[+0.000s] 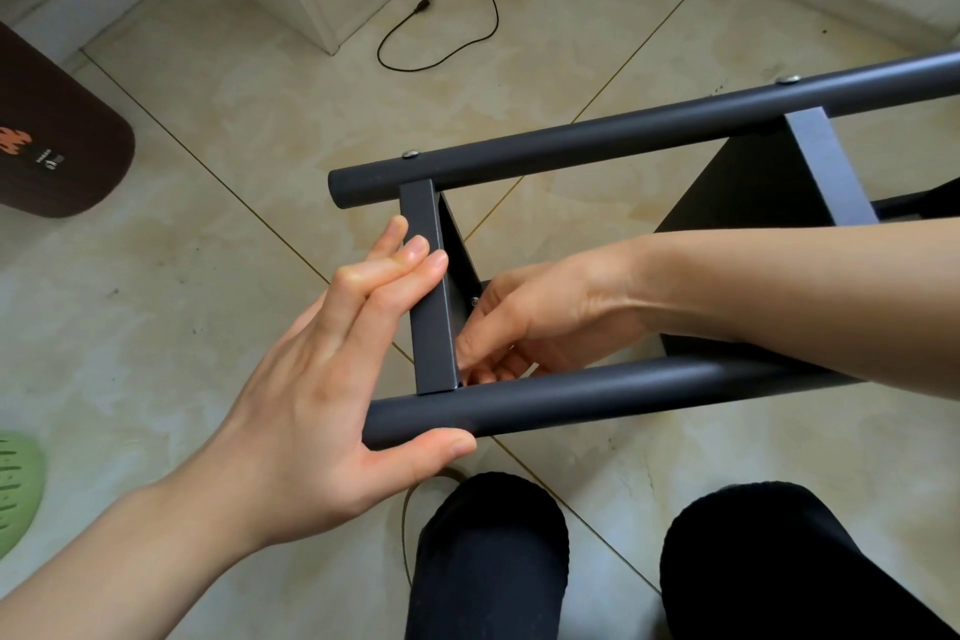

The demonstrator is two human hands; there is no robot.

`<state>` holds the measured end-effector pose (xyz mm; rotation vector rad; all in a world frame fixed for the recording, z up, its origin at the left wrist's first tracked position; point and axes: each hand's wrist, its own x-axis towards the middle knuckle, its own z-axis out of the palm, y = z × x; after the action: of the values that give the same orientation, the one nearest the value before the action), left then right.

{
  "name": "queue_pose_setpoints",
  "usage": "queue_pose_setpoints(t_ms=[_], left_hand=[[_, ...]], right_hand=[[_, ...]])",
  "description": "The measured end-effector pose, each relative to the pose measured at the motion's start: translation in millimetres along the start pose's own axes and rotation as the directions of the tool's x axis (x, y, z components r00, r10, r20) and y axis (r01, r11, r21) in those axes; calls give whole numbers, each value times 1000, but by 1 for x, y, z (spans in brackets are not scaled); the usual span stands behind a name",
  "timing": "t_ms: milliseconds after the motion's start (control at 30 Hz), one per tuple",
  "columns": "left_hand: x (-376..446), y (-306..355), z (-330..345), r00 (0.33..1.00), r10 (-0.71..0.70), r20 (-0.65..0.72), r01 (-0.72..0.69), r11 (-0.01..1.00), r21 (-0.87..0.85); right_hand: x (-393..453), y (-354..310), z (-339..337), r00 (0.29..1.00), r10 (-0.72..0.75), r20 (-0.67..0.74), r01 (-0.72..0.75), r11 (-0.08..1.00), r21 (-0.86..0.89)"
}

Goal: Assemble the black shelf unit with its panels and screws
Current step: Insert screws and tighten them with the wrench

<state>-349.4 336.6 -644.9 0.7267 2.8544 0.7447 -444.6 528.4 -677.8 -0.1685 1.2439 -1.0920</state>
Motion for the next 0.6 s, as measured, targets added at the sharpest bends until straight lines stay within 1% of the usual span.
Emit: queue_pose_setpoints(t_ms=[133, 300, 467, 600], left_hand=[[0, -1, 0, 1000, 4, 1, -4, 1000, -6], [0, -1, 0, 1000, 9, -1, -9, 1000, -10], [0, -1, 0, 1000, 9, 3, -9, 1000, -12], [0, -2, 0, 1000, 7, 5, -7, 1000, -11]], right_hand=[[-1, 0, 1, 1000, 0, 3, 0, 999, 40], [-3, -1, 0, 999, -27, 41, 22, 994, 103], [-2, 1, 2, 1000, -28, -1, 28, 998, 63], [-3, -2, 1, 1000, -19, 10, 17, 994, 104]])
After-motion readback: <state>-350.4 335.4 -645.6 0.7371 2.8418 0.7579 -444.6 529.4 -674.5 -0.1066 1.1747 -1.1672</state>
